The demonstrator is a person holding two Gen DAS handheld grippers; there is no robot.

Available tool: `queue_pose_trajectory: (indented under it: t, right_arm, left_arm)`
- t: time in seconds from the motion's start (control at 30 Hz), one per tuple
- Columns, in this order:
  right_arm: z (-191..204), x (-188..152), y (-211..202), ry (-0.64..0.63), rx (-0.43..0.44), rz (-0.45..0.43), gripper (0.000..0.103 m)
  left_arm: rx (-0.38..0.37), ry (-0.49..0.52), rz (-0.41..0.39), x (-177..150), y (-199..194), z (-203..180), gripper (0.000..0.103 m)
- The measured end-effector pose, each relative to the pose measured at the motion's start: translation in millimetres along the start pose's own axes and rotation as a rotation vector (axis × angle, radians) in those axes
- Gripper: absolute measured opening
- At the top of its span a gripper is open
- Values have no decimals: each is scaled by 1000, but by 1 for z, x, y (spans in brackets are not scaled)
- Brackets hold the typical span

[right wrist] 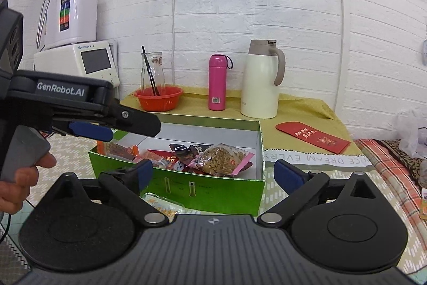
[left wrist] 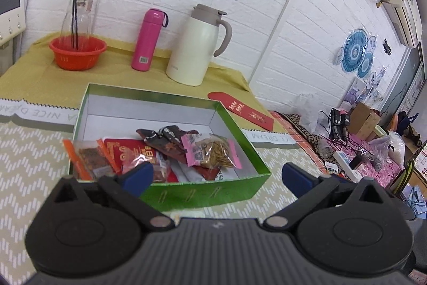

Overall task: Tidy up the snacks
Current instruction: 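Move the right gripper to the pile and grasp the red-labelled brown packet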

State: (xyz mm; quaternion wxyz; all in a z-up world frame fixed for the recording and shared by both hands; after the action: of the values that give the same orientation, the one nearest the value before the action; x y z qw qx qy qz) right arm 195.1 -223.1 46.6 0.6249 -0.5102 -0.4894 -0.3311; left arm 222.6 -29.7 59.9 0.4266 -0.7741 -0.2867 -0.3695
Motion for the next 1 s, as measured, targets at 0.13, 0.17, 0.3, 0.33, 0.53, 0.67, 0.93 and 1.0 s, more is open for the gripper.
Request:
queue_pose_trajectory:
  t: [0.13, 0.17, 0.3, 0.33, 0.53, 0.67, 0.93, 1.0]
  right_arm:
    - [5, -7, -32, 50, 17, -25, 103]
    - [7, -11, -38, 63, 24, -28, 103]
    - [17, -35, -51, 97, 12, 6, 103]
    - [20, -42, -52, 94, -2, 27, 103]
    - [33, -80, -52, 152, -16, 53, 103]
    - [40, -80, -39, 199, 68, 112, 103]
    - [78, -71, -21, 47, 138, 123, 103]
    - [89, -69, -15, -31, 175, 121, 103]
  left_arm:
    - [-20, -15, 33, -21, -28, -2, 102]
    - [-32, -18, 40, -28, -34, -2, 102]
    - [-45, -19, 65, -58, -54, 4, 102]
    - [-39, -17, 67, -65, -58, 7, 102]
    - [15, -24, 105, -107, -77, 30, 102]
    - [36, -70, 122, -126, -87, 50, 102]
    - [68, -74, 76, -121, -101, 71, 102]
    - [62, -70, 75, -119, -102, 72, 102]
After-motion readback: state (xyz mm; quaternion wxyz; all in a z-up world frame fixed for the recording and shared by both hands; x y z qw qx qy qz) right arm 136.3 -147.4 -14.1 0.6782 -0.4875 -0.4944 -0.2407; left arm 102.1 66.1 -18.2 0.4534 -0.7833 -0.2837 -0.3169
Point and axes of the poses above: each gripper's, at about its wrist camera, not at the fingertips, and y roughly the way its jaws point, z to its left, x to its top, the point moved 4 cm from there along y, roughly the way its jaws point
